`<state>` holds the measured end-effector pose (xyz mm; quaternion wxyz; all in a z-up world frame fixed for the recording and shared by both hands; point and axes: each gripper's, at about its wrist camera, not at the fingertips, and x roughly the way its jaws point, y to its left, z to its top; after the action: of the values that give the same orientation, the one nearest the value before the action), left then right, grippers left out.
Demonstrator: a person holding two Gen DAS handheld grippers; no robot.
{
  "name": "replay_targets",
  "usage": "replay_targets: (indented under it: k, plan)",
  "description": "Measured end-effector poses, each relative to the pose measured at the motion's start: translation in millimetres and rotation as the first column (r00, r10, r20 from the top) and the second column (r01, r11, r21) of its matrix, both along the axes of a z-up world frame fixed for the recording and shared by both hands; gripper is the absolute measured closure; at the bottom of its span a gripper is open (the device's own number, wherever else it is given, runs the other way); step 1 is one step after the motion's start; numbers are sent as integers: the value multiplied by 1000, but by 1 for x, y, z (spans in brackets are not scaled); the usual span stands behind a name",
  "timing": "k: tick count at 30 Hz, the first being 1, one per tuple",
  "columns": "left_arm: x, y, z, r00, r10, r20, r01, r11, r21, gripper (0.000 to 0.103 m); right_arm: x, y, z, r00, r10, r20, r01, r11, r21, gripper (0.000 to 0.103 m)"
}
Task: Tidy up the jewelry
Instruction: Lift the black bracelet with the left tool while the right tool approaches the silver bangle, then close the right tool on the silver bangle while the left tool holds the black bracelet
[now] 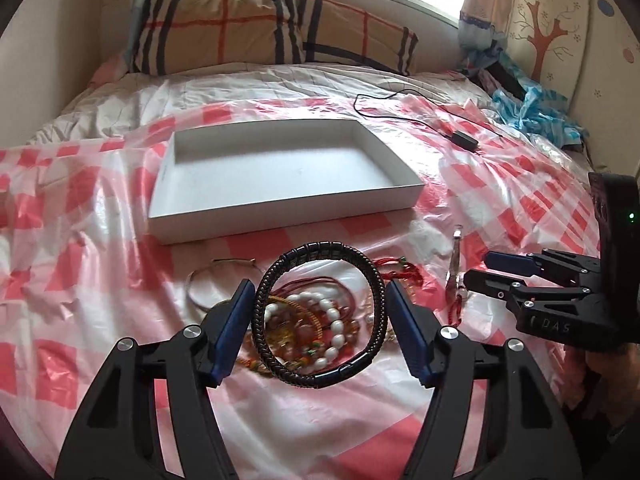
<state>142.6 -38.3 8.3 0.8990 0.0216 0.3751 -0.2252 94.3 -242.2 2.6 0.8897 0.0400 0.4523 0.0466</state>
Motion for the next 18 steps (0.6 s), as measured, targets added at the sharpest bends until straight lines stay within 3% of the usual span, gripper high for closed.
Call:
replay_targets:
  k: [5,8,10,18]
  plan:
    - [-3,14,3,1000,20,5,-20,1000,-4,39,1,2,-7,999,8,-31,-8,1000,-5,55]
    - [-5,18,3,1000,24,4,-24,1000,-1,39,-2,4,-10,998,21,-52,-21,1000,4,25]
    - [-5,20,3,1000,28,0,-28,1000,-1,39,-4,6,-9,999,17,-40,-18,999,-28,19]
    - [-4,23,-1,999,38,-14,-38,999,3,39,4,1,-20,997,-6,-82,3,999,-36,14]
